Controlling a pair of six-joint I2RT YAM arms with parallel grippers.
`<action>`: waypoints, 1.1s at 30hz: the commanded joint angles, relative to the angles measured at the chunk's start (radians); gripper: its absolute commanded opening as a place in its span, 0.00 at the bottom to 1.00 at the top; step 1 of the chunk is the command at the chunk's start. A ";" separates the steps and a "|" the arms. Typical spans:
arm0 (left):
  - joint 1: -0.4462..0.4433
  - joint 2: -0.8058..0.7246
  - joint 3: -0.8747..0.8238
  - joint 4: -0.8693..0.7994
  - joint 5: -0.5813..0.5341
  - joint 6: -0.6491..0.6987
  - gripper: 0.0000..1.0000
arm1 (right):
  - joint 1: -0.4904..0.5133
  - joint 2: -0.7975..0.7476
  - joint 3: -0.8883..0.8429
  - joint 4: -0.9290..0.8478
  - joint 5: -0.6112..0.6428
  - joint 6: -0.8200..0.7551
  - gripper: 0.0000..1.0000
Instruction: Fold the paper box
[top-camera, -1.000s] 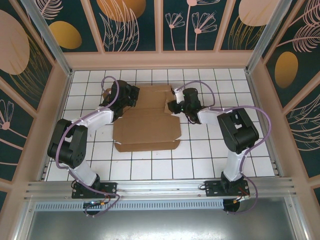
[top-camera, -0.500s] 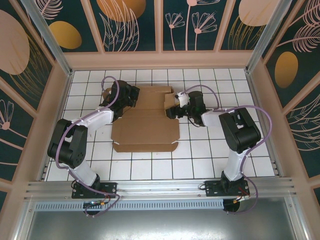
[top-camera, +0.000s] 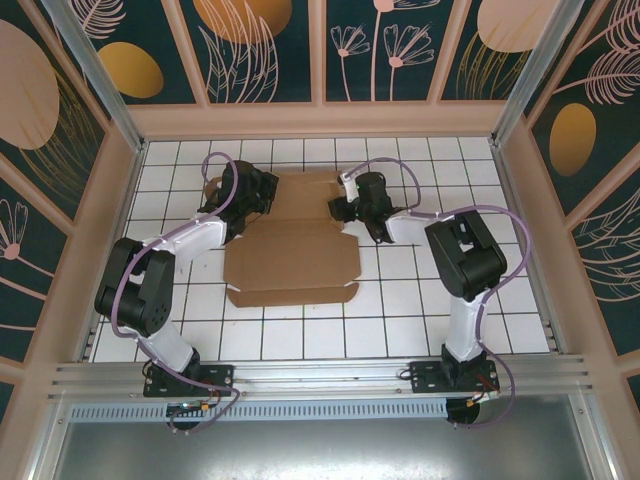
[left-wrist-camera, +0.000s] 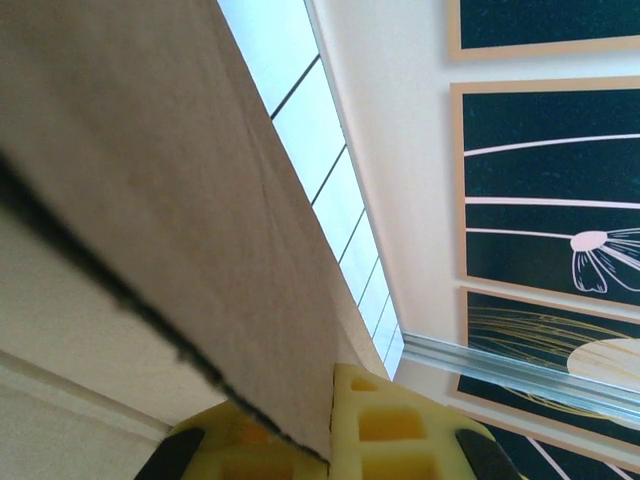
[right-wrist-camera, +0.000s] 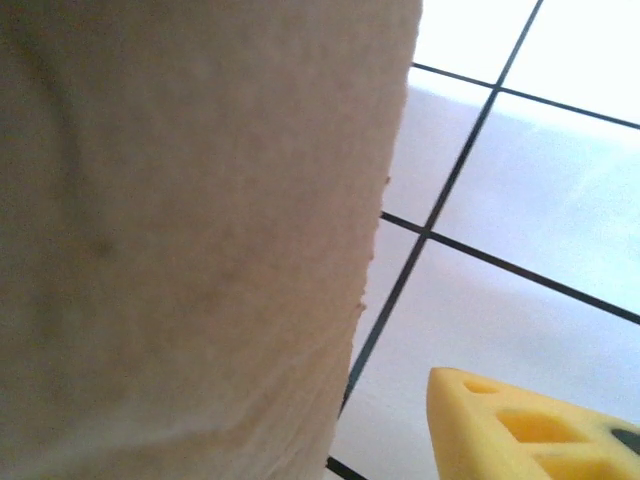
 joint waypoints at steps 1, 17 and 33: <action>0.000 -0.014 -0.015 -0.051 0.011 0.036 0.00 | 0.011 0.006 -0.007 -0.043 0.198 -0.023 0.47; 0.000 -0.042 0.000 -0.060 0.025 0.018 0.00 | 0.078 0.005 0.014 0.003 0.526 -0.017 0.02; -0.017 -0.052 -0.027 -0.050 0.029 -0.008 0.00 | 0.071 -0.028 -0.035 0.077 0.296 0.173 0.24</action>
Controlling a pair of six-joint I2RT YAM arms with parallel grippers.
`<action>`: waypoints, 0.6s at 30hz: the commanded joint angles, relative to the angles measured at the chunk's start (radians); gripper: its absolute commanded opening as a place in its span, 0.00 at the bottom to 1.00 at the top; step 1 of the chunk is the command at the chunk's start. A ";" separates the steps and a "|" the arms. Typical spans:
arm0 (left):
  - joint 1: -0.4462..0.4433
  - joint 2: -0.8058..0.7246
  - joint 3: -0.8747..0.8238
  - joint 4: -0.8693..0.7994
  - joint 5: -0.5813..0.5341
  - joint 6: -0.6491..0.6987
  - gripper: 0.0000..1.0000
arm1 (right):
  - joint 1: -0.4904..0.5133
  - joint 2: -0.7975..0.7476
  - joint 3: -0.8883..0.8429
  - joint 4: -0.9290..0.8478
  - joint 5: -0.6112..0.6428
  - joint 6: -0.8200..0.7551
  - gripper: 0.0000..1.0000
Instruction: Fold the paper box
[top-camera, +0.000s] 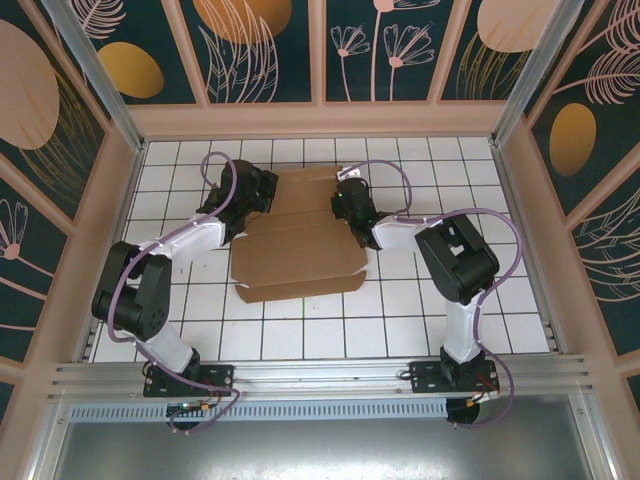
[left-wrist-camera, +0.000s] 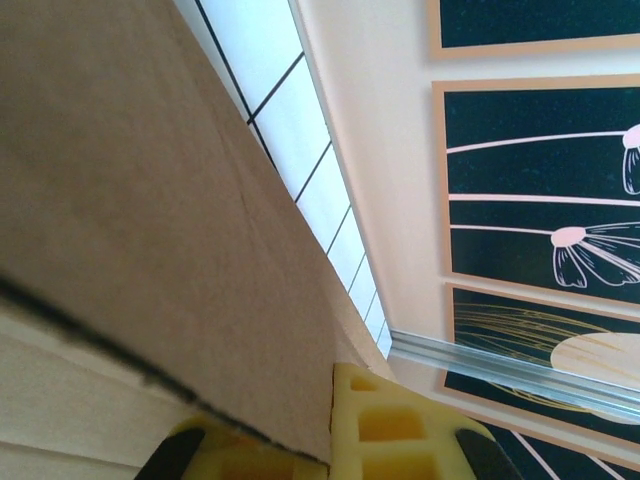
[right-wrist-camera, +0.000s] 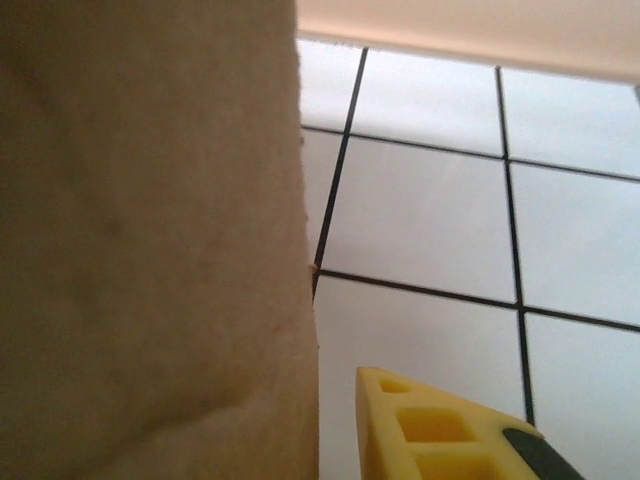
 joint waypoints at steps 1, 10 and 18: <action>-0.009 -0.028 -0.034 -0.038 0.035 0.005 0.00 | -0.027 -0.040 -0.053 0.054 -0.091 0.024 0.26; -0.022 -0.034 -0.093 -0.006 0.044 -0.008 0.00 | -0.024 -0.007 -0.043 0.097 -0.074 0.028 0.17; -0.040 -0.036 -0.088 -0.003 0.028 -0.018 0.00 | 0.037 0.057 0.018 0.042 0.225 0.091 0.00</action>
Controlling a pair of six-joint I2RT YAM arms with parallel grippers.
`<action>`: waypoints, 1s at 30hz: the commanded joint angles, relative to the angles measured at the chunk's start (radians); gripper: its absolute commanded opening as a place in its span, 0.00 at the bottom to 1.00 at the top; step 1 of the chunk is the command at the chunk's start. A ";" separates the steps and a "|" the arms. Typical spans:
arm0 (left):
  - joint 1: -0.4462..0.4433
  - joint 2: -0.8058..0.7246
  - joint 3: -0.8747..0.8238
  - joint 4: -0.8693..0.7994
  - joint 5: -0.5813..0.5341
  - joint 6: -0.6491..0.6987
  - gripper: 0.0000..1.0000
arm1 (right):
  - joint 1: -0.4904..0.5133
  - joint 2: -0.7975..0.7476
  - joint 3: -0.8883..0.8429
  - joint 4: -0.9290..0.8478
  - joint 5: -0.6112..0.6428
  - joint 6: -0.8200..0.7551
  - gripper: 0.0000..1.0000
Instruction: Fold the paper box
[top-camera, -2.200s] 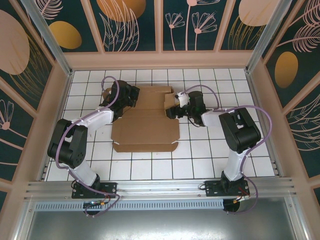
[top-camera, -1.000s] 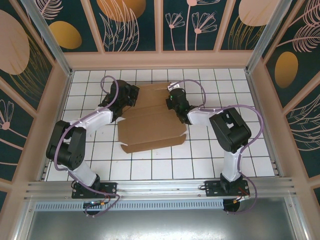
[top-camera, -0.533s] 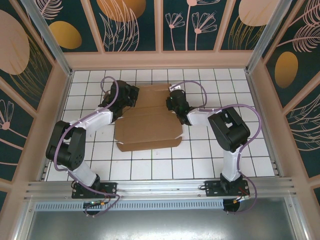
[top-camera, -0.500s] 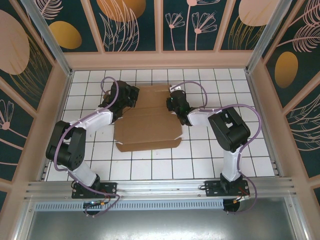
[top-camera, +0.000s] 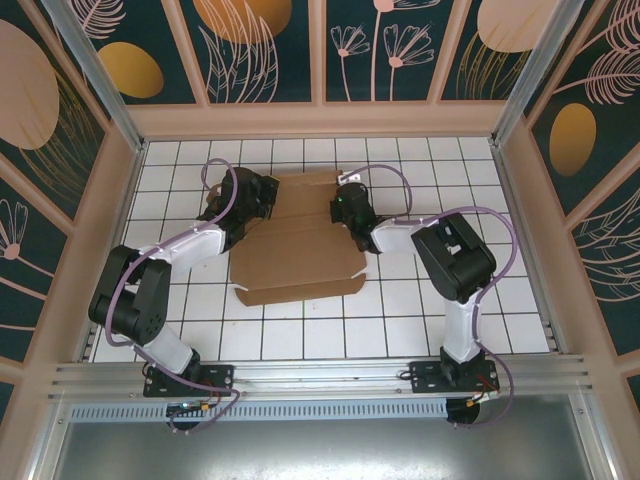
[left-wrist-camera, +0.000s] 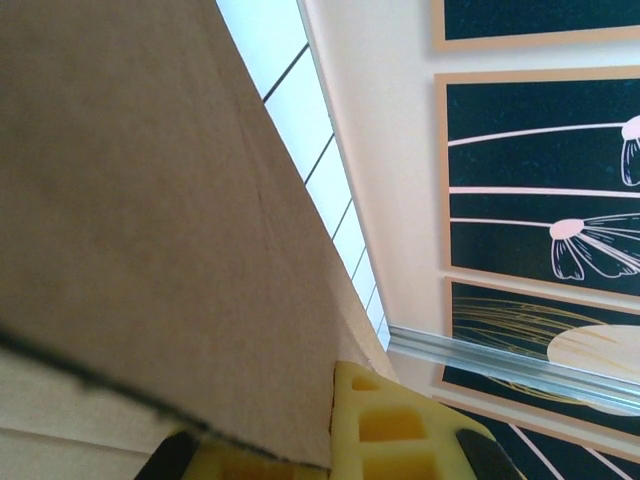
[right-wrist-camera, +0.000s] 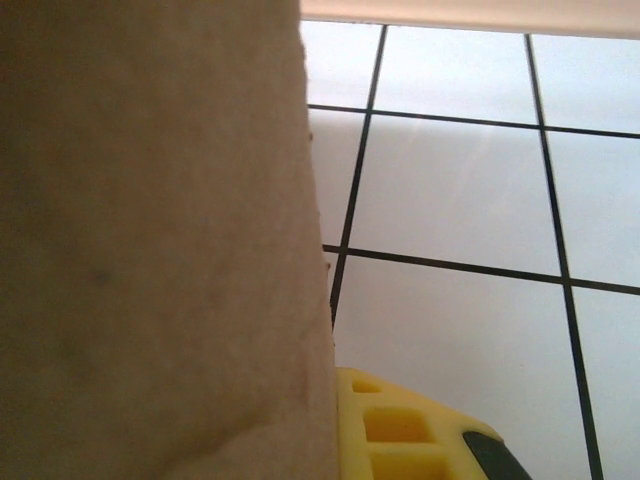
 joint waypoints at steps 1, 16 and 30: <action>-0.024 -0.008 -0.018 -0.060 0.042 -0.004 0.00 | 0.027 0.042 0.046 -0.022 0.247 0.037 0.00; -0.035 -0.007 -0.019 -0.069 0.033 -0.006 0.00 | 0.049 0.088 0.138 -0.144 0.258 0.101 0.00; -0.035 -0.013 -0.034 -0.066 0.008 0.010 0.00 | -0.003 -0.170 -0.129 0.178 -0.048 -0.120 0.75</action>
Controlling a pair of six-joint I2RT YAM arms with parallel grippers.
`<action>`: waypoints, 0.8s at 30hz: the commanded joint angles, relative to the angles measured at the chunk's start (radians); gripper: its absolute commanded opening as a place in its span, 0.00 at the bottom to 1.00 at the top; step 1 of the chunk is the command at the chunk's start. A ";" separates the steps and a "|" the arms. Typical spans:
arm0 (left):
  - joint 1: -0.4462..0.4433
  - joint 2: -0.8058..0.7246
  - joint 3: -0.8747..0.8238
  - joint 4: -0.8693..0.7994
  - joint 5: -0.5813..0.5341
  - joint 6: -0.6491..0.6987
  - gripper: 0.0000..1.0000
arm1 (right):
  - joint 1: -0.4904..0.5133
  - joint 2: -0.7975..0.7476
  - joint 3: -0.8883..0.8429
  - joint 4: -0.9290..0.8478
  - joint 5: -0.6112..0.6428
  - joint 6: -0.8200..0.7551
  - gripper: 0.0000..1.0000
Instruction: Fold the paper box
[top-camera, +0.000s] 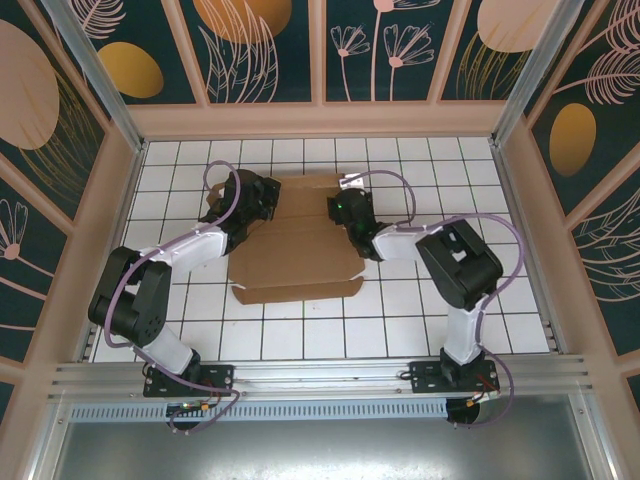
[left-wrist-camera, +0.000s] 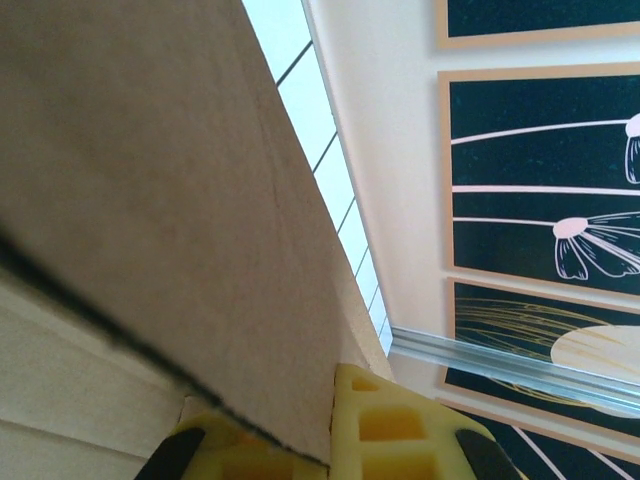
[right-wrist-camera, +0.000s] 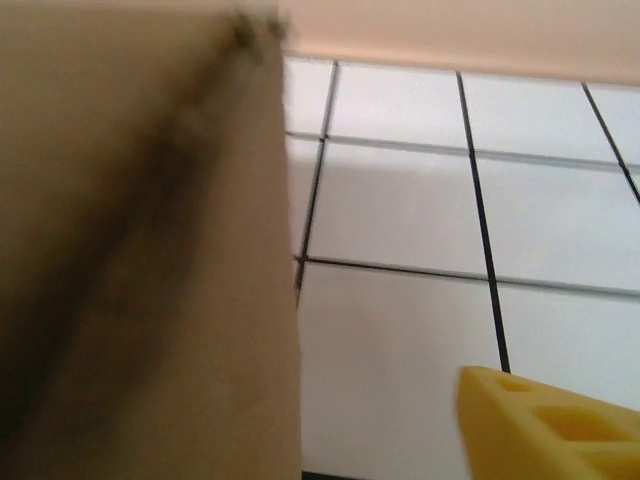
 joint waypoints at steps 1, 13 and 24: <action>-0.012 -0.006 -0.024 -0.064 0.037 0.019 0.00 | -0.033 -0.097 -0.064 0.141 -0.167 -0.083 0.78; -0.011 0.001 -0.005 -0.060 0.041 0.009 0.00 | -0.095 -0.249 -0.298 0.364 -0.333 -0.048 0.64; -0.012 0.005 -0.008 -0.057 0.045 -0.001 0.00 | -0.034 -0.051 -0.081 0.203 -0.088 -0.086 0.45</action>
